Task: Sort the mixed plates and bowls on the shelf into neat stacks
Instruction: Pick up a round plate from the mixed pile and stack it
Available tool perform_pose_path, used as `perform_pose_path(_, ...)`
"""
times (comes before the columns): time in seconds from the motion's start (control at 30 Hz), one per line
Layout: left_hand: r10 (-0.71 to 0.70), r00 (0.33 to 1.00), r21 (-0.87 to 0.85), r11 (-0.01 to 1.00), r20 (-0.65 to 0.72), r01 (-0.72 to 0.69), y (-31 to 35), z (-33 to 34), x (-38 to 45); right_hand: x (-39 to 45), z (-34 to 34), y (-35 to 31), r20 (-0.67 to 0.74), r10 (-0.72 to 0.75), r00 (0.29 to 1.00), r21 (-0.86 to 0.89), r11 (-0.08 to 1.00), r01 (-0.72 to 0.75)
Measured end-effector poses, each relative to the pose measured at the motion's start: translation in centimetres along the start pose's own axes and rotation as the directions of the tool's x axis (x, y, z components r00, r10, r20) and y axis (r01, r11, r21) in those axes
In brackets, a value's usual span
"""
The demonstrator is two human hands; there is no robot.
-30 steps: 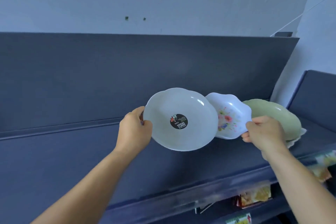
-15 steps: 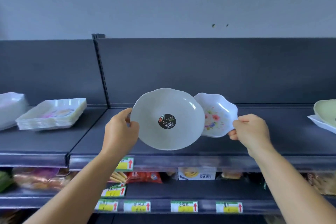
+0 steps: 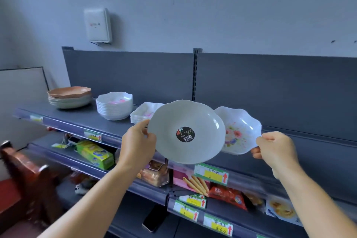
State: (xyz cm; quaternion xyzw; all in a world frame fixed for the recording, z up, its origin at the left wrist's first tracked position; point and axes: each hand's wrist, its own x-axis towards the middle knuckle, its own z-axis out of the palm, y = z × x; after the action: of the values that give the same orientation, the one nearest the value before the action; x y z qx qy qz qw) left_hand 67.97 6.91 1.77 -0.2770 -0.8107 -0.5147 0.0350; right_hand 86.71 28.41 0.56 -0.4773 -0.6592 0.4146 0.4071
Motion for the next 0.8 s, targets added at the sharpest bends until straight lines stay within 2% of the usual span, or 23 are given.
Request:
perform_pose_path(0.17, -0.030, 0.998, 0.014, 0.999, -0.057, 0.031, -2.4, -3.0, 2.5, 0.4, 5.6, -2.4, 0.083, -0.020, 0.996, 0.003, 1.000, 0.020)
perform_pose_path(0.3, -0.080, 0.992, -0.060, 0.995, -0.102, 0.074, -4.3, -4.8, 5.4, 1.4, 10.5, -4.4, 0.121, -0.049, 0.991, 0.009, 0.999, 0.049)
perform_pose_path(0.53, -0.118, 0.980, -0.103, 0.989, -0.158, 0.102, -7.2, -6.5, 13.5, 4.4, 19.1, -7.8, 0.171, -0.043, 0.984, 0.055, 0.998, 0.034)
perform_pose_path(0.8, -0.110, 0.962, -0.078, 0.993, -0.251, 0.093, -10.6, -8.6, 22.2, 7.8, 27.4, -11.4, 0.213, -0.067, 0.975, 0.077, 0.996, 0.052)
